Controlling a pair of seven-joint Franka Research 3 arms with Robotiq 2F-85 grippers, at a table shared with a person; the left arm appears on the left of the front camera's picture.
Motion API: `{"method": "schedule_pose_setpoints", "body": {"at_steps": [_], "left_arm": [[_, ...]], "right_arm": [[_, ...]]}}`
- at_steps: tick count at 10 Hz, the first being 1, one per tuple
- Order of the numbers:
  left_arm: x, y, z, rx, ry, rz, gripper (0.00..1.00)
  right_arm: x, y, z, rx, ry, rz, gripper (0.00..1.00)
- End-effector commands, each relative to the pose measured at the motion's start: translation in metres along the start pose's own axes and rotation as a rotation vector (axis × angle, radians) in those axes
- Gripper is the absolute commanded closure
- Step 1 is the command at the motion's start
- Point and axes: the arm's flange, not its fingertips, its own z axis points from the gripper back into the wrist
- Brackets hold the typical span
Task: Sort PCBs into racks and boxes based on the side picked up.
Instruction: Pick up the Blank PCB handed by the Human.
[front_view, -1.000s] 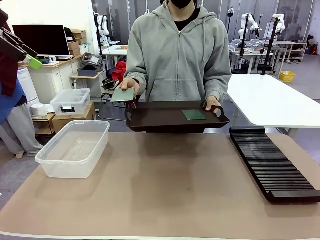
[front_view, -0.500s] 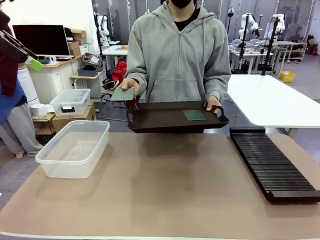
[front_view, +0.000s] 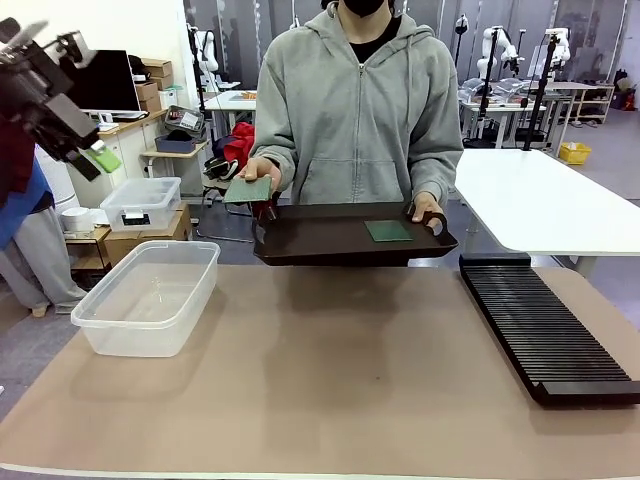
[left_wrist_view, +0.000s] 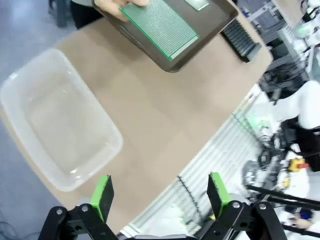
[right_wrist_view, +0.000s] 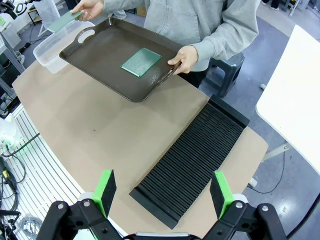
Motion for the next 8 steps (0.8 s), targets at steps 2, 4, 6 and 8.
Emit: {"method": "schedule_pose_setpoints", "body": {"at_steps": [2, 4, 6, 8], "left_arm": [[0.022, 0.036, -0.016, -0.196, -0.099, 0.219, 0.0], [0.024, 0.053, -0.038, -0.24, -0.199, 0.305, 0.0], [0.023, 0.057, -0.033, -0.231, -0.123, 0.256, 0.0], [0.023, 0.057, -0.033, -0.231, -0.123, 0.256, 0.0]], "right_arm": [[0.0, 0.003, -0.001, -0.001, -0.003, -0.004, 0.0], [0.0, 0.003, -0.001, -0.001, -0.003, -0.004, 0.0], [0.0, 0.003, -0.001, -0.001, -0.003, -0.004, 0.0], [0.0, 0.003, -0.001, -0.001, -0.003, -0.004, 0.0]]}}
